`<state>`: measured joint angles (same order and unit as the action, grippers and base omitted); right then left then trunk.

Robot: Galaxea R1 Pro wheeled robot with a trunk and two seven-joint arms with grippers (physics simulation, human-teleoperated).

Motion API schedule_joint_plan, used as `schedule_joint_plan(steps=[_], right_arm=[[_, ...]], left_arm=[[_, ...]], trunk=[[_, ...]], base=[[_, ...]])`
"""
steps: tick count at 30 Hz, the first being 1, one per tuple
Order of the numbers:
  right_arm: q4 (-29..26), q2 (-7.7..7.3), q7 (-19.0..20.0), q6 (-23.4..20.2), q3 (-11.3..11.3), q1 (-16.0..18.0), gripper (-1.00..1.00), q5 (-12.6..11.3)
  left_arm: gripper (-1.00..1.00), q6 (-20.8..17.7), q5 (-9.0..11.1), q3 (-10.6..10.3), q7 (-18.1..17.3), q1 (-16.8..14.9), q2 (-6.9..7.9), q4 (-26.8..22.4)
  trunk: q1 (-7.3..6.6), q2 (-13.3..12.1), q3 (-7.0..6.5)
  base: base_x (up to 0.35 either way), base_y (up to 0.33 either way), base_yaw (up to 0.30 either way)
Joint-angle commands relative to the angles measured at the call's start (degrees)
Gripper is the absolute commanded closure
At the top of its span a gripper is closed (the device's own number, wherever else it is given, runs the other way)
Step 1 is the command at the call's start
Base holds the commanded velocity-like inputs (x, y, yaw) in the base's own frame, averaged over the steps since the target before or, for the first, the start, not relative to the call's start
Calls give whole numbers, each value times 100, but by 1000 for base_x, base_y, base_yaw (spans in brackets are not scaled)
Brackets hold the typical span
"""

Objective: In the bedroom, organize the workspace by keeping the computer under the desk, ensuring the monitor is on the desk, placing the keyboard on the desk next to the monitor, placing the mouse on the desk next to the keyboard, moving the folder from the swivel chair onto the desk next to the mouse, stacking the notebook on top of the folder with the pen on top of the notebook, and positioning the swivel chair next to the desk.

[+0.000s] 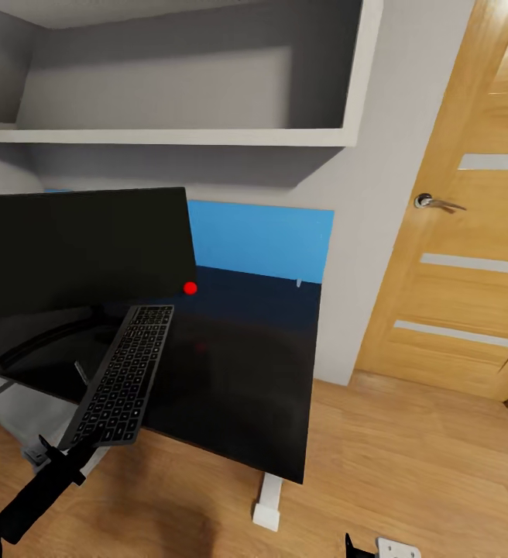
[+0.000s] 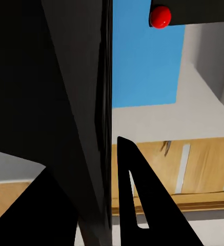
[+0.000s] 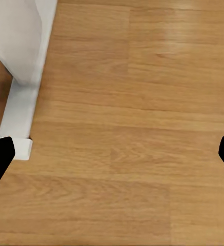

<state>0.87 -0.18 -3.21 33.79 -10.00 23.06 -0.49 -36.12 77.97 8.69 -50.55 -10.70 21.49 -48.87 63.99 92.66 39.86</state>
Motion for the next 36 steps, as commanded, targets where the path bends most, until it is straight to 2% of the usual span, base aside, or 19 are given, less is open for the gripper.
schedule_joint_plan(steps=[1, 23, 28, 36], right_arm=[[9, 0, -6, 22, -4, 5, -100, -3], [9, 0, -4, 22, -4, 5, -100, -3], [9, 8, -5, 22, -2, 5, -100, -2], [9, 16, -4, 22, -2, 5, -100, 0]], left_arm=[[100, -33, 24, -3, 8, -3, -1, 0], [100, -35, 16, -51, 19, -3, -13, 0], [100, -35, 23, -51, 14, -3, -13, 0], [100, -34, 18, -51, 15, -3, -13, 0]], trunk=[[-1, 2, 5], [-1, 2, 5], [-1, 2, 5], [-1, 2, 5]], base=[[-33, -127, 0], [-84, -268, 0], [-20, -94, 41], [-2, -11, 219]])
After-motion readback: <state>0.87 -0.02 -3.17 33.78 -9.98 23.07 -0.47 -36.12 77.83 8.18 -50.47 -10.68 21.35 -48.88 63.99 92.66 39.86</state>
